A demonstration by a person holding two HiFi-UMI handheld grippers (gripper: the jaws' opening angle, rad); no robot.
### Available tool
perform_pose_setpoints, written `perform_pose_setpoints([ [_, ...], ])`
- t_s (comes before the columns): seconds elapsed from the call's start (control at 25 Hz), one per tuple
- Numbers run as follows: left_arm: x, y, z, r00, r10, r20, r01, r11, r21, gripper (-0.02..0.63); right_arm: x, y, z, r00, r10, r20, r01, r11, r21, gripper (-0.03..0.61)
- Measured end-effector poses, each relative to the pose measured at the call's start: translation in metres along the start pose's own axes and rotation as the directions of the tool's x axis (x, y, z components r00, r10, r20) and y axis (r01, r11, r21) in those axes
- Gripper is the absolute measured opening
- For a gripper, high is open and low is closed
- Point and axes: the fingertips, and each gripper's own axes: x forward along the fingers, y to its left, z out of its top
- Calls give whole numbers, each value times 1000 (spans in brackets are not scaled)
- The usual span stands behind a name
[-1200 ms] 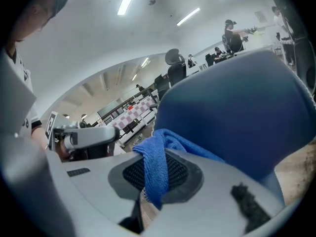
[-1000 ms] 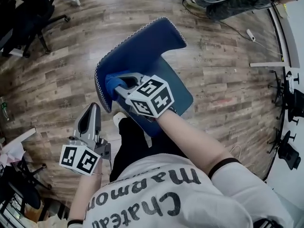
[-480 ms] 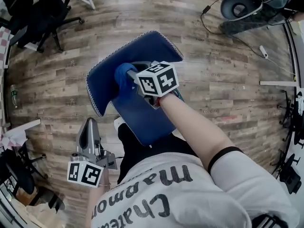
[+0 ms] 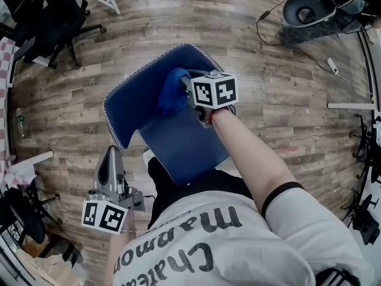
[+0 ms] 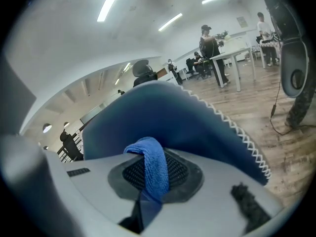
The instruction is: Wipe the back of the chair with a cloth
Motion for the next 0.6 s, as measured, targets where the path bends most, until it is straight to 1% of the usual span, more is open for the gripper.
perform_pose_setpoints([
  [0.08,4,-1,-2,1000,-4,-9,4,1000,-1,3,-5,-13,3,1000,-25,12,25,999,22,51],
  [0.2,8,-4,-4,1000,-18,-25,18,1000,3,3,-19,-37,7,996,-85,36,82,995,64,51],
  [0.4,12,-12,0,999,-40,-34,40,999,20,3,-37,-60,13,990,-127,65,119,986,113,50],
  [0.6,2,-7,5,999,-26,-24,27,999,30,3,-53,-73,15,981,-169,97,155,978,138,49],
])
